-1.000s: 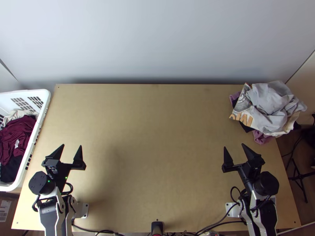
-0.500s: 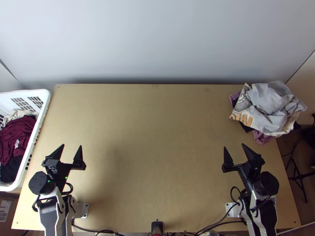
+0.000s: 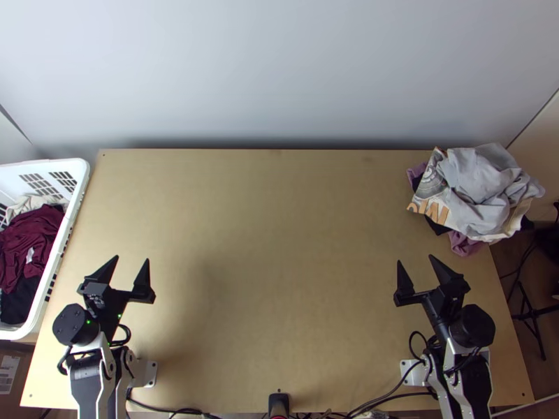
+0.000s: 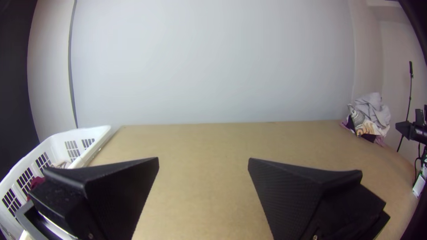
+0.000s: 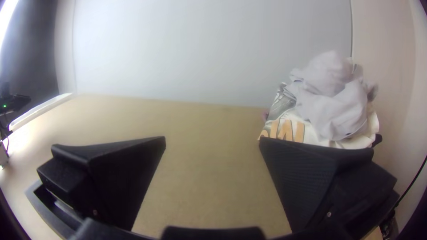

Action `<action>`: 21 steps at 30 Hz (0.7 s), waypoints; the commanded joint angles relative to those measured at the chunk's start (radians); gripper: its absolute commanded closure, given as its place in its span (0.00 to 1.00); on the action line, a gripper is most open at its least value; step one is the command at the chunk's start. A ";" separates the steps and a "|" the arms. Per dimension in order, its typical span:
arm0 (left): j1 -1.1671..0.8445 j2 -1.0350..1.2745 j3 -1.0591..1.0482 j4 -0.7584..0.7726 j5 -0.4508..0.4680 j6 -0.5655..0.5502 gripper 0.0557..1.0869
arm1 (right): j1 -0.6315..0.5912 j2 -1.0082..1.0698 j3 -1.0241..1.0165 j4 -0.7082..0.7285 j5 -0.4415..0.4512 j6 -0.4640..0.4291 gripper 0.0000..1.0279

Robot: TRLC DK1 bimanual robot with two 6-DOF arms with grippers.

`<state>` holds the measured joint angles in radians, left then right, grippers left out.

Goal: Fold the t-shirt

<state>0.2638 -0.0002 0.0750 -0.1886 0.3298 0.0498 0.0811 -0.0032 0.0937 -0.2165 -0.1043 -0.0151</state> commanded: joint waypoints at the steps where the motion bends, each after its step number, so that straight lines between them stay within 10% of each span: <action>1: -0.020 -0.003 0.002 0.005 0.002 -0.001 0.05 | 0.017 0.000 0.000 0.000 0.000 0.012 0.04; 21: -0.046 0.002 0.002 -0.014 -0.057 0.056 0.05 | -0.004 -0.001 0.003 -0.006 0.087 0.047 0.04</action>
<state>0.2008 -0.0010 0.0769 -0.1932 0.3054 0.0921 0.0715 -0.0040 0.0944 -0.2146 -0.0368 0.0032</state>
